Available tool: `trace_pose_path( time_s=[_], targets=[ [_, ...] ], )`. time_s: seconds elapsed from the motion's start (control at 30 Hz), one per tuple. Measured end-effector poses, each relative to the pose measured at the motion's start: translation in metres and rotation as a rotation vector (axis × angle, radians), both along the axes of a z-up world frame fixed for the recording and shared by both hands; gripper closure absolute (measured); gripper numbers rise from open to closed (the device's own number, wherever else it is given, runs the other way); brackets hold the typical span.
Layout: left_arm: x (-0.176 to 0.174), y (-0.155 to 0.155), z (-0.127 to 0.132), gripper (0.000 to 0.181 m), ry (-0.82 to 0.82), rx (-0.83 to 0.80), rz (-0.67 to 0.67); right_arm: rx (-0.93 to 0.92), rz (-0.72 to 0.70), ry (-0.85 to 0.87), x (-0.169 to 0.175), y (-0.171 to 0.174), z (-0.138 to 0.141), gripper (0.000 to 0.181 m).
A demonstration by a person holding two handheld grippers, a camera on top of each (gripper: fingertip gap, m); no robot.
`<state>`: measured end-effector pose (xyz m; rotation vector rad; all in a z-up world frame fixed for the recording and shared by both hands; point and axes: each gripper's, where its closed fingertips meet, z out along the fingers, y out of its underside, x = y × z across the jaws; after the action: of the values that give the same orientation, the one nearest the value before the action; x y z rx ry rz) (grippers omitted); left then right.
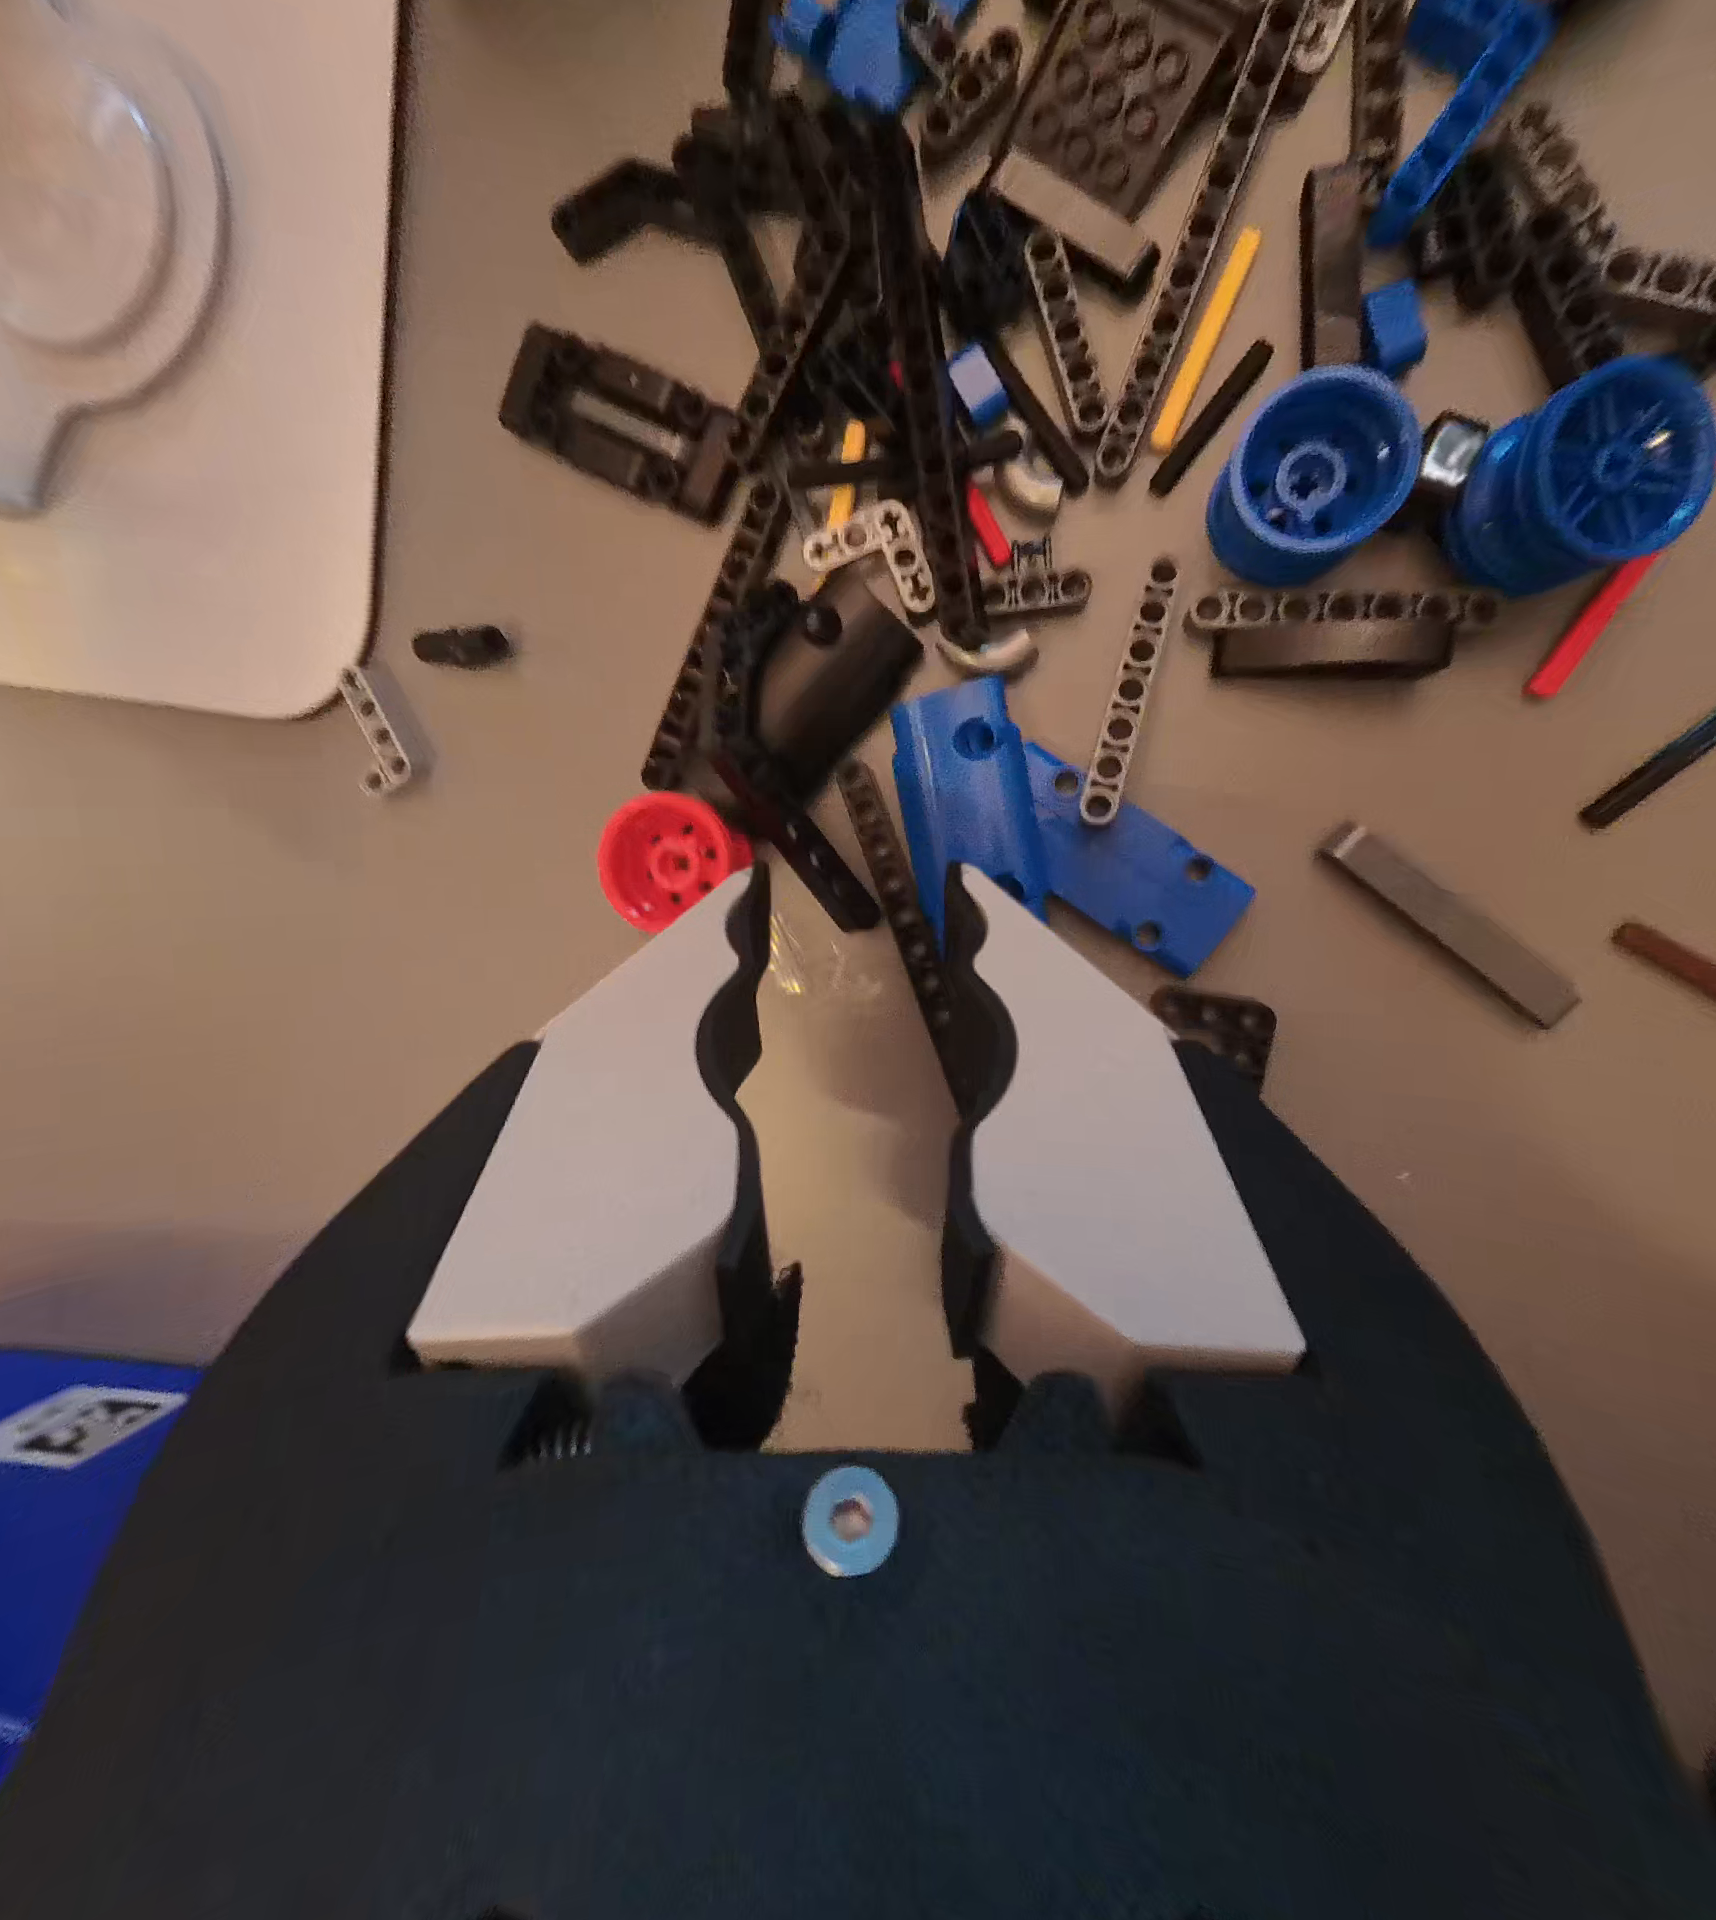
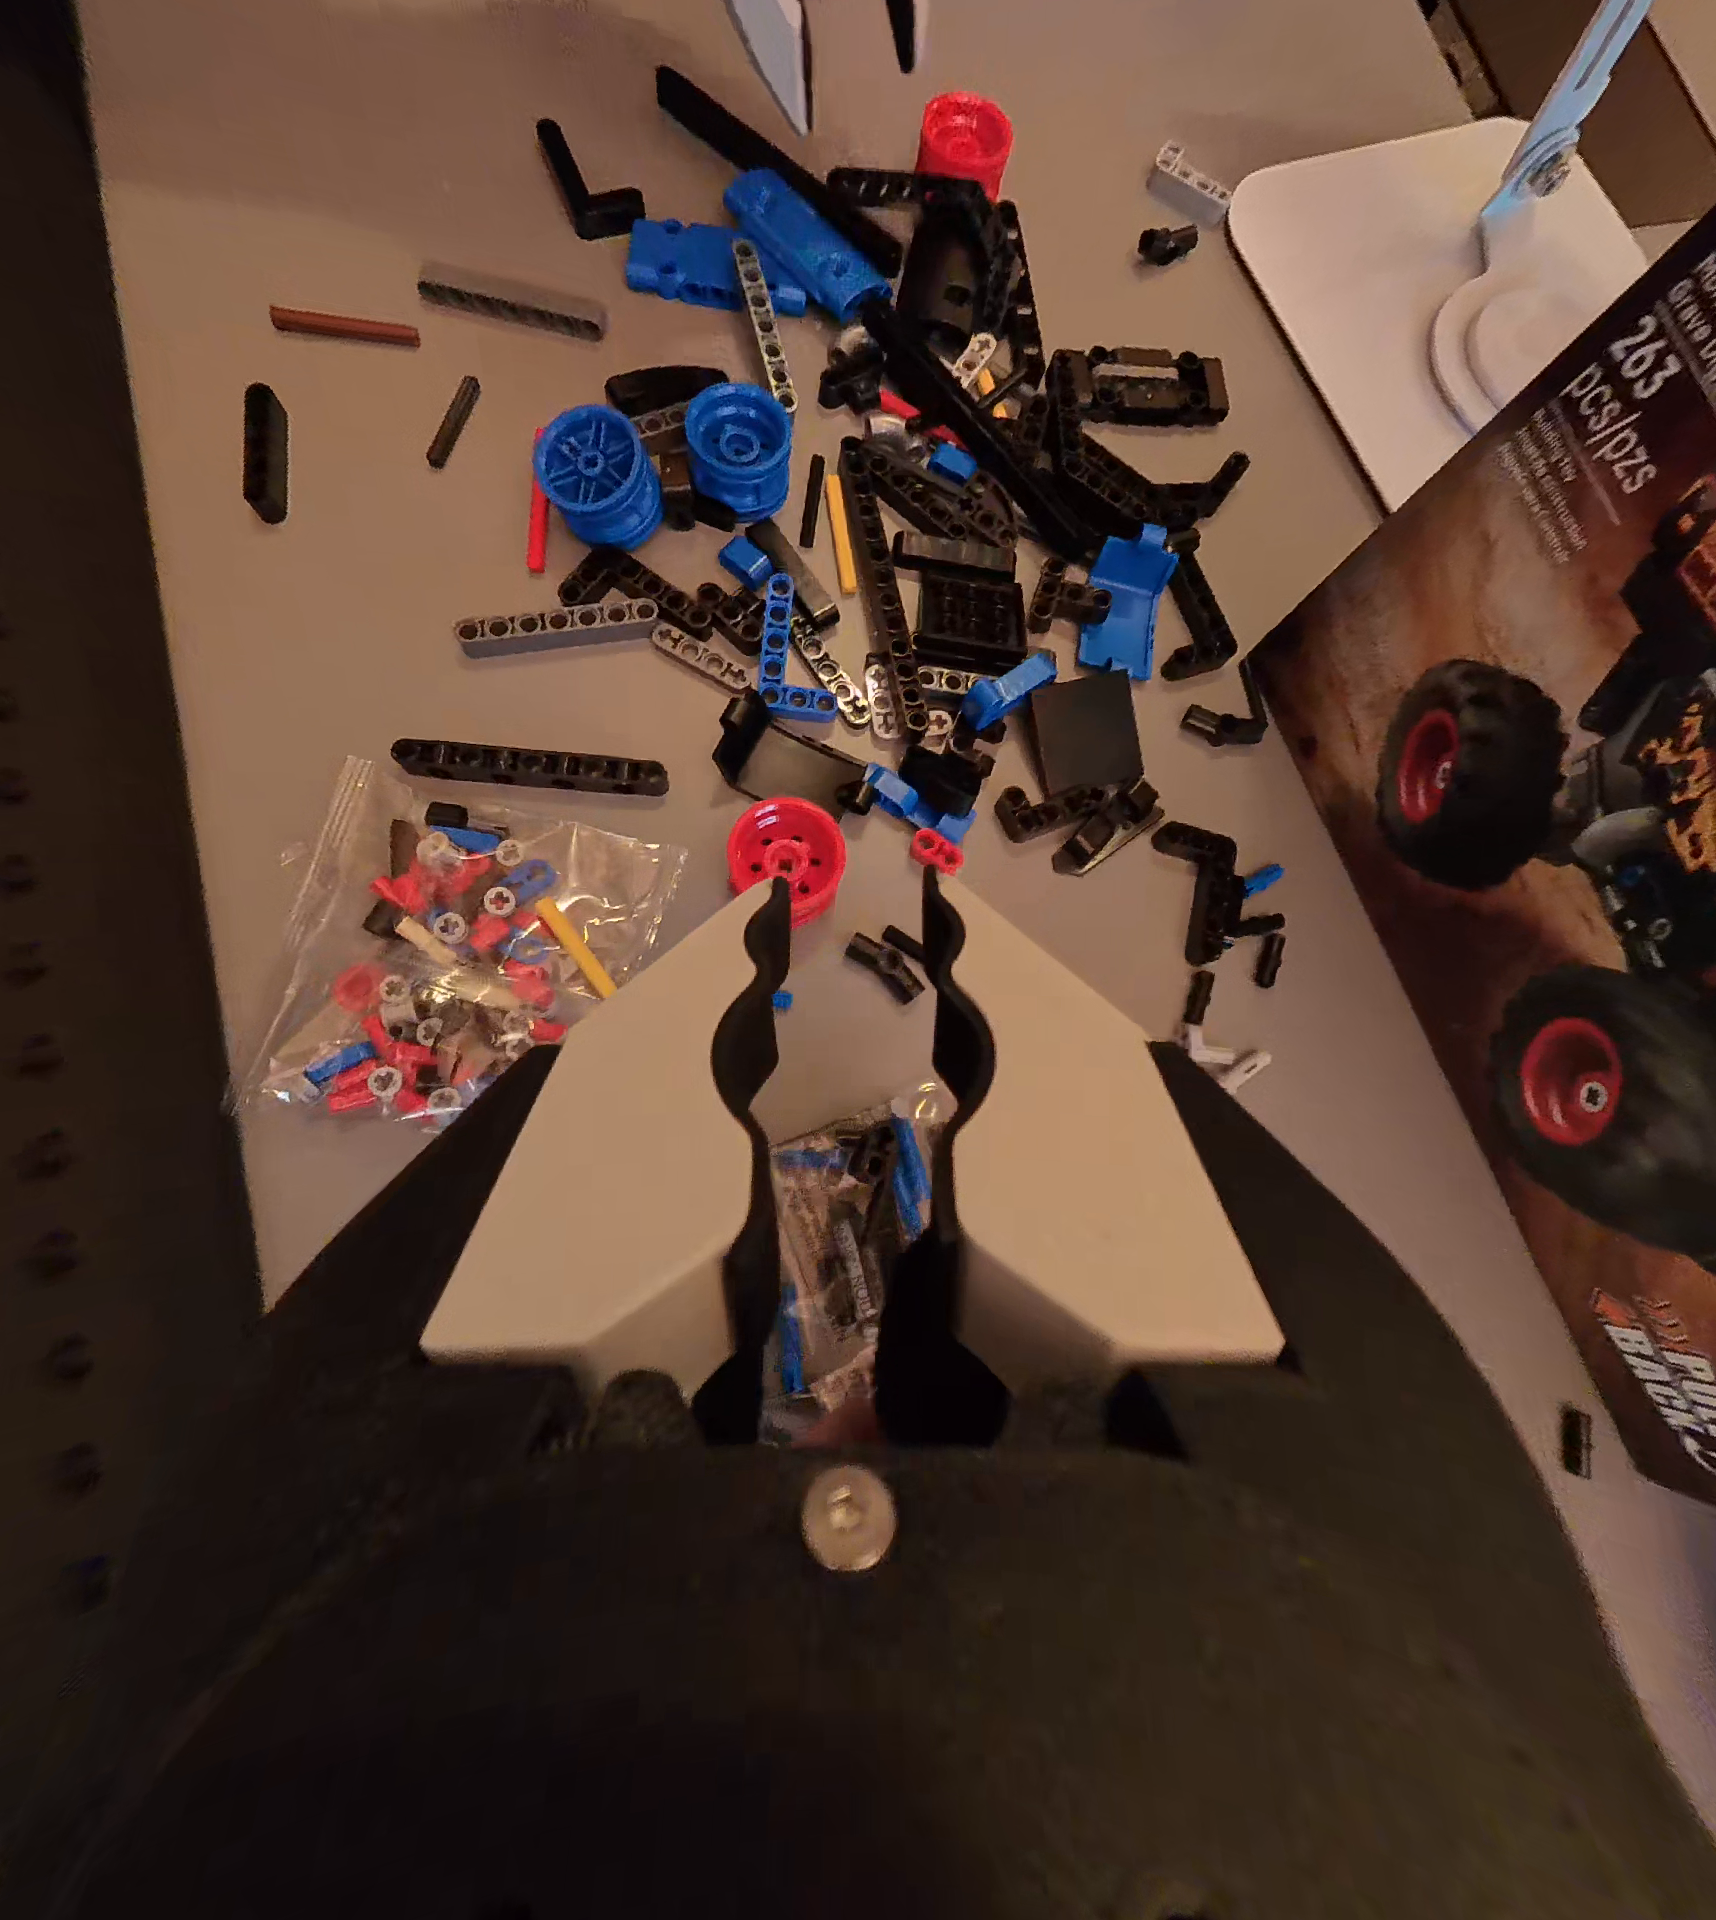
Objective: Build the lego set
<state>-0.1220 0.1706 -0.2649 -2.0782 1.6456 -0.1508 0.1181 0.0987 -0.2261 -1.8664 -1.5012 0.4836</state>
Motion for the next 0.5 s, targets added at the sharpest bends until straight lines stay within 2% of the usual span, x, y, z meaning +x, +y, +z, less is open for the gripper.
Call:
trace_pose_path(
  time_s=[0.17,0.23,0.3,0.37,0.5],
  targets=[
    [-0.005,-0.009,-0.019,0.167,-0.019,0.016,0.099,-0.012,0.005,0.011,-0.005,-0.008,-0.006,0.158],
    [-0.001,-0.012,-0.018,0.156,-0.036,0.052,0.118,-0.016,-0.004,0.022,-0.005,-0.009,-0.005,0.158],
    [0.0,-0.012,-0.007,0.154,-0.058,0.125,0.141,-0.019,-0.015,0.043,-0.006,-0.009,-0.003,0.158],
    [0.006,-0.022,0.005,0.15,-0.13,0.132,0.146,-0.024,-0.02,0.071,-0.009,-0.011,0.0,0.158],
    [0.037,-0.066,0.017,0.15,-0.235,0.108,-0.032,-0.023,-0.017,0.081,-0.017,-0.014,0.0,0.159]
  ],
)
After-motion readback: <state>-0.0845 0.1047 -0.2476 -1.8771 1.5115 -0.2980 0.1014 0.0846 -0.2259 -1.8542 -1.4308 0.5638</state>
